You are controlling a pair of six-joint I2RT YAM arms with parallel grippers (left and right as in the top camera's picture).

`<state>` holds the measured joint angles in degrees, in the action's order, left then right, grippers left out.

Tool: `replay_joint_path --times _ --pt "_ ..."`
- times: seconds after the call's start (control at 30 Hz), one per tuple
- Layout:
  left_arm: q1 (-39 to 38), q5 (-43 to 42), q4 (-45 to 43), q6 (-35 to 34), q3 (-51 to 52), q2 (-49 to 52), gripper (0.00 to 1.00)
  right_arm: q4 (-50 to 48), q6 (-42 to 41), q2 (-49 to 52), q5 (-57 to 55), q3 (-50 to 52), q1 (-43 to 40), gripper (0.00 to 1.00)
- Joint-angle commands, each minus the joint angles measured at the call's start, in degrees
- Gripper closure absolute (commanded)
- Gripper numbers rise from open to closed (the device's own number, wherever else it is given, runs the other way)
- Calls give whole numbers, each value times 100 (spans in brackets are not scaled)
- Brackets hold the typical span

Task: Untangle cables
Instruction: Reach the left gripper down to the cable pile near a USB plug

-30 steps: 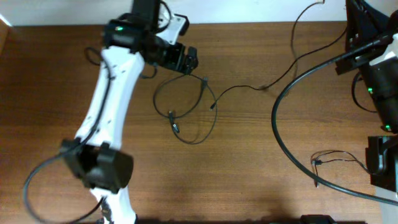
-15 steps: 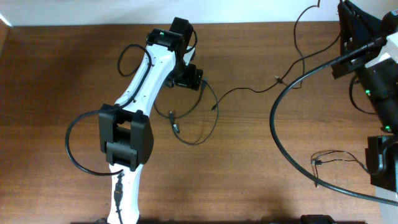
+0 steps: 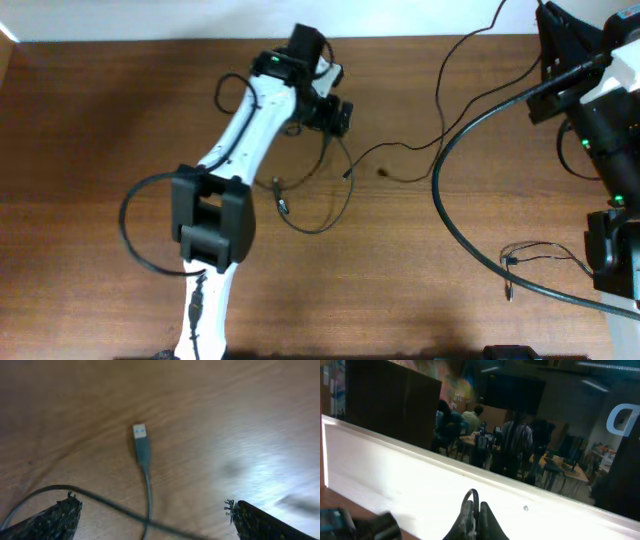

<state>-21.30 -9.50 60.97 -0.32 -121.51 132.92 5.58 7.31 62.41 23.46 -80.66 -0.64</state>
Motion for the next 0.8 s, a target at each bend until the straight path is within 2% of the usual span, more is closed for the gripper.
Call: replay_joint_path --times 0.0,0.07,0.13,0.2,0.27,0.3,0.57,0.77 --pt "-374 1641 203 -105 -42 348 1 -46 -26 -17 52 -66 26 96" --pt "-498 2376 476 -96 -42 348 1 -57 -28 -35 52 -66 26 96" --pt "-450 2334 1202 203 -42 348 1 -66 -24 -46 28 -66 26 96" --pt "-321 1792 1893 741 -42 345 1 -63 2 -35 26 -66 26 96" --pt "-109 839 2573 1766 -42 345 1 -59 24 -15 -149 -66 26 96" --pt "11 772 2715 1956 -42 345 1 -42 24 -4 -234 -66 26 96" --pt "896 682 2872 2625 -42 339 1 44 157 0 -258 -66 26 96" --pt "1421 -1161 3023 4118 -42 339 1 254 328 66 -470 -66 26 96"
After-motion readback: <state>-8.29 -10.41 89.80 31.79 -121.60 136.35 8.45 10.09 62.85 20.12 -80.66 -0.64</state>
